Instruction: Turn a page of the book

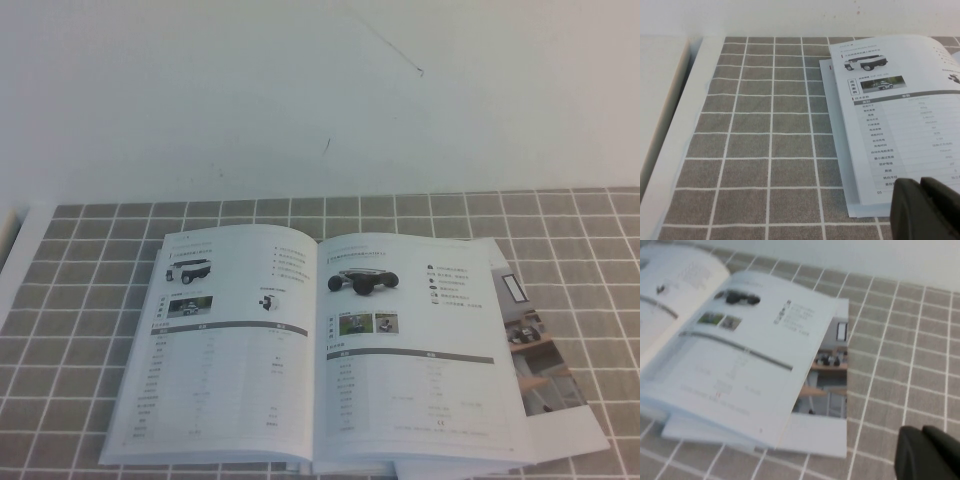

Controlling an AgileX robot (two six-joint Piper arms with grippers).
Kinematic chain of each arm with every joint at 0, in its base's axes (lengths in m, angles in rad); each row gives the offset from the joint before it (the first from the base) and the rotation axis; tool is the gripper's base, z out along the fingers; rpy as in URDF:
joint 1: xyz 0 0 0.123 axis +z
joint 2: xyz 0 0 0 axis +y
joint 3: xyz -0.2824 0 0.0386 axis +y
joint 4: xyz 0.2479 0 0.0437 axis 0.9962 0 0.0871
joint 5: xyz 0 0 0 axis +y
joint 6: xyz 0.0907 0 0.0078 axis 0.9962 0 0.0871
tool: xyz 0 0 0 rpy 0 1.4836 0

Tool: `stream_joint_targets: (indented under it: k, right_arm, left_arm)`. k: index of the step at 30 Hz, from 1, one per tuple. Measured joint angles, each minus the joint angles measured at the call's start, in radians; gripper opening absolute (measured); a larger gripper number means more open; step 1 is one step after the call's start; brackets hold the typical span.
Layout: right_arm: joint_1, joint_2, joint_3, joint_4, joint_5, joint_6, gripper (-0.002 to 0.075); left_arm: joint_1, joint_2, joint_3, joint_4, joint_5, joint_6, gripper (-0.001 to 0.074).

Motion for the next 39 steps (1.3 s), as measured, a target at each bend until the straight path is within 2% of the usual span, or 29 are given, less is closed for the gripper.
stream_joint_targets:
  k: [8,13,19,25,39]
  right_arm:
    - [-0.312,-0.171,0.207,0.041,-0.290,0.000,-0.0002]
    - [-0.422,-0.200,0.334,0.028,-0.356,-0.009,-0.0002]
    - [-0.432,-0.200,0.357,0.011,-0.294,-0.027,-0.0002]
    - [-0.395,-0.200,0.357,0.009,-0.290,-0.060,-0.0002]
    - [-0.388,-0.200,0.357,0.009,-0.290,-0.127,-0.0002]
  left_arm:
    - [0.000,0.000,0.000,0.001,0.002,0.000,-0.0004]
    - [0.000,0.000,0.000,0.002,0.002,0.000,-0.0004]
    - [0.000,-0.002,-0.001,0.003,0.004,0.000,-0.0004]
    - [0.000,-0.002,-0.001,0.005,0.004,0.000,-0.0004]
    - [0.000,-0.002,-0.001,0.005,0.004,0.000,-0.0004]
